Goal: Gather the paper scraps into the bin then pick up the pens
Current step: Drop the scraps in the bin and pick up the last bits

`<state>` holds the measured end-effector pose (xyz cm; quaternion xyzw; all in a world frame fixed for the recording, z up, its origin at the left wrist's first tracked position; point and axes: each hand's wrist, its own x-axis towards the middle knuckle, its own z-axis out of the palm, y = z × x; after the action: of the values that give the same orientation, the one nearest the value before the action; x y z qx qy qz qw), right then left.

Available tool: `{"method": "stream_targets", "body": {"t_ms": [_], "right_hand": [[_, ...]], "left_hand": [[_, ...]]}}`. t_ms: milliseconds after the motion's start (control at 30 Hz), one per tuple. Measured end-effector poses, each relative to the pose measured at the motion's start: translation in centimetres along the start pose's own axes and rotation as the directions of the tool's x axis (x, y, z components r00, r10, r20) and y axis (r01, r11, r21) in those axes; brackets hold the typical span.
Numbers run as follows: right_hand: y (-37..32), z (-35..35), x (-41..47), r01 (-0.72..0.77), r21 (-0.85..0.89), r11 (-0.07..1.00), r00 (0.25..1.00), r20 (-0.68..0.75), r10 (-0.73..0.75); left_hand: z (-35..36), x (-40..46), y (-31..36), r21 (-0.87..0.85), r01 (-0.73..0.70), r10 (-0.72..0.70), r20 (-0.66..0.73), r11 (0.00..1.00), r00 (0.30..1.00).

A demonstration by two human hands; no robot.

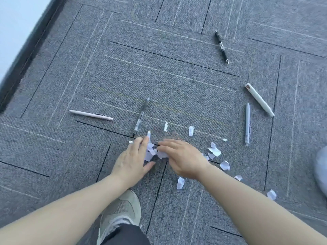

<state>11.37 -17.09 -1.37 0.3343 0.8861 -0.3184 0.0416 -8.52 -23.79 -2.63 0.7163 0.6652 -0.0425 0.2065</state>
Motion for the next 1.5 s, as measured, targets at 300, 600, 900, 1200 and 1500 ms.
{"method": "stream_targets", "body": {"t_ms": [300, 600, 900, 1200, 1500], "right_hand": [[5.5, -0.6, -4.3, -0.484, 0.156, 0.861, 0.829, -0.234, 0.508], [2.3, 1.3, -3.2, -0.23, 0.227, 0.946, 0.919, -0.269, 0.288], [5.9, 1.5, -6.9, -0.637, 0.378, 0.672, 0.543, -0.399, 0.739], [1.7, 4.1, -9.2, -0.383, 0.492, 0.782, 0.65, -0.458, 0.607], [3.5, 6.8, -14.5, -0.573, 0.628, 0.526, 0.244, -0.481, 0.842]], "left_hand": [[-0.2, 1.4, 0.6, 0.011, -0.117, 0.117, -0.17, 0.993, 0.979], [1.7, 0.5, 2.6, -0.292, -0.16, 0.158, -0.03, 0.943, 0.987], [0.9, 5.7, 2.6, -0.123, -0.206, 0.202, -0.043, 0.971, 0.978], [2.1, 4.0, 6.5, -0.264, -0.597, 0.628, 0.045, 0.758, 0.777], [3.0, 3.9, 6.8, 0.16, -0.479, 0.46, 0.141, 0.863, 0.877]]}}
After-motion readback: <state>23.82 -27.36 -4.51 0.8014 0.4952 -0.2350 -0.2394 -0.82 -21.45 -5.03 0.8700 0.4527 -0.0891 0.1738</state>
